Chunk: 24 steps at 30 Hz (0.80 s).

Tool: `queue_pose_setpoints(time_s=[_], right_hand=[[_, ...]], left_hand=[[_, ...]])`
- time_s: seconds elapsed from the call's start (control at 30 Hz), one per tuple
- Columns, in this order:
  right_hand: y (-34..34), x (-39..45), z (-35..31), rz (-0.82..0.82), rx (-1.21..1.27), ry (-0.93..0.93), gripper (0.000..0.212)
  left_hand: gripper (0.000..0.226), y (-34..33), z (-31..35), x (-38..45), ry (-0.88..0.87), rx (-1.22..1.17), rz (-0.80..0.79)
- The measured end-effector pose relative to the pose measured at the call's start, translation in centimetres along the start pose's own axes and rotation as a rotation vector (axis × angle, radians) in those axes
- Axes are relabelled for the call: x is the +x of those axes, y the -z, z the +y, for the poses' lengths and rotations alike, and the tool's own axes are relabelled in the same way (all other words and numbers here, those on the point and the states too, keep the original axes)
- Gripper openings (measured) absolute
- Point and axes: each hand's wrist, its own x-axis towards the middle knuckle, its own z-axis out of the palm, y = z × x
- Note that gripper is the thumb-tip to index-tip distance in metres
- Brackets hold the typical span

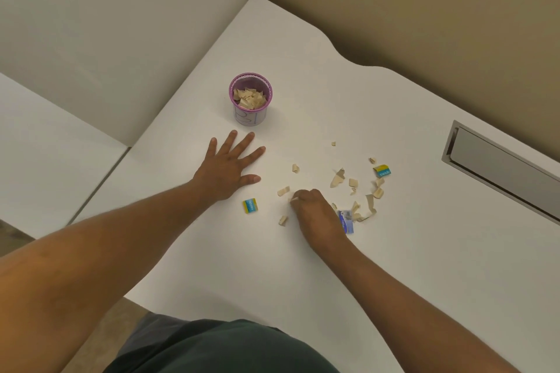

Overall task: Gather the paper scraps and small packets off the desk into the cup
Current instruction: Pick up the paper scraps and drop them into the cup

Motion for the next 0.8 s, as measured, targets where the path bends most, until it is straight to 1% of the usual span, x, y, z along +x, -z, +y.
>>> queue_pose_setpoints(time_s=[0.07,0.13,0.17,0.23,0.33,0.43,0.5,0.63,0.7,0.8], right_hand=[[1.1,1.1,-0.2,-0.031,0.080,-0.091,0.025],[3.3,2.2,-0.3,-0.052,0.275,-0.187,0.025],[4.8,2.8,-0.5,-0.016,0.388,-0.219,0.025],[8.2,4.3,-1.2,0.105,0.533,-0.224,0.021],[12.8,7.6,-3.0,0.309,0.667,-0.139,0.016],[15.8,11.2,-5.3,0.442,0.583,-0.016,0.016],[16.6,13.7,-6.5,0.437,0.441,0.048,0.017],[16.2,17.7,-7.6,0.200,0.103,0.148,0.020],[15.5,18.2,-7.7,0.124,0.073,0.203,0.022],[15.1,18.2,-7.2,0.084,0.034,0.212,0.028]], left_hand=[[0.075,0.1,0.0,0.0,0.001,0.009,-0.002],[0.075,0.1,0.0,0.0,0.000,0.009,-0.003],[0.075,0.1,0.0,-0.1,-0.002,0.006,-0.005],[0.075,0.1,0.1,-0.1,-0.005,0.005,-0.007],[0.075,0.0,0.2,0.0,0.004,0.012,-0.014],[0.075,0.2,0.2,-0.1,0.003,0.000,-0.031],[0.075,0.2,0.2,-0.1,0.005,-0.010,-0.033],[0.075,0.1,0.3,-0.2,0.007,-0.010,-0.024],[0.075,0.0,0.2,-0.1,0.013,-0.012,-0.015],[0.075,-0.2,0.2,-0.1,0.008,-0.020,-0.010]])
